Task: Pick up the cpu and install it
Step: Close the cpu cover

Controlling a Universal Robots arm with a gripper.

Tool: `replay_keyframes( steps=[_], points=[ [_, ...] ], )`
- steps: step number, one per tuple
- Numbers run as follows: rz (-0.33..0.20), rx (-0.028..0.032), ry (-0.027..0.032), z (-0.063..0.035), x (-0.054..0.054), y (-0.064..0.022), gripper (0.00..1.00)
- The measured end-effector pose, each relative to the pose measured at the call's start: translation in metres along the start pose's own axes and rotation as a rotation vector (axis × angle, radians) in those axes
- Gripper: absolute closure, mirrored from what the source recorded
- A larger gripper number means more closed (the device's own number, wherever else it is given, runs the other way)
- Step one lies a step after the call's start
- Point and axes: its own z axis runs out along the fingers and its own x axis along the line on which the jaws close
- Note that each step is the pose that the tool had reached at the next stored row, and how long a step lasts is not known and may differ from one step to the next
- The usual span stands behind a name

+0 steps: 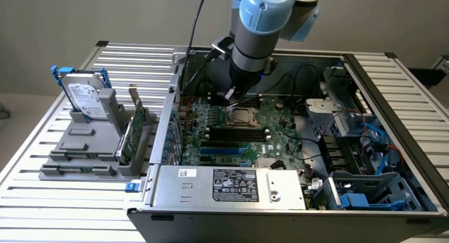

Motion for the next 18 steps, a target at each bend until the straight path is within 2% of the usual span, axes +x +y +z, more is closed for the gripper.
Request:
replay_keyframes(
  steps=[3, 9, 13, 18],
  points=[
    [-0.002, 0.0068, -0.0075, 0.0015, -0.0002, -0.0010, 0.89],
    [0.000, 0.0106, -0.0201, 0.0054, -0.0016, -0.0048, 0.89],
    [0.002, 0.0105, -0.0265, 0.0070, -0.0036, -0.0081, 0.89],
    [0.002, 0.0044, -0.0347, 0.0075, -0.0040, -0.0084, 0.89]
  ],
)
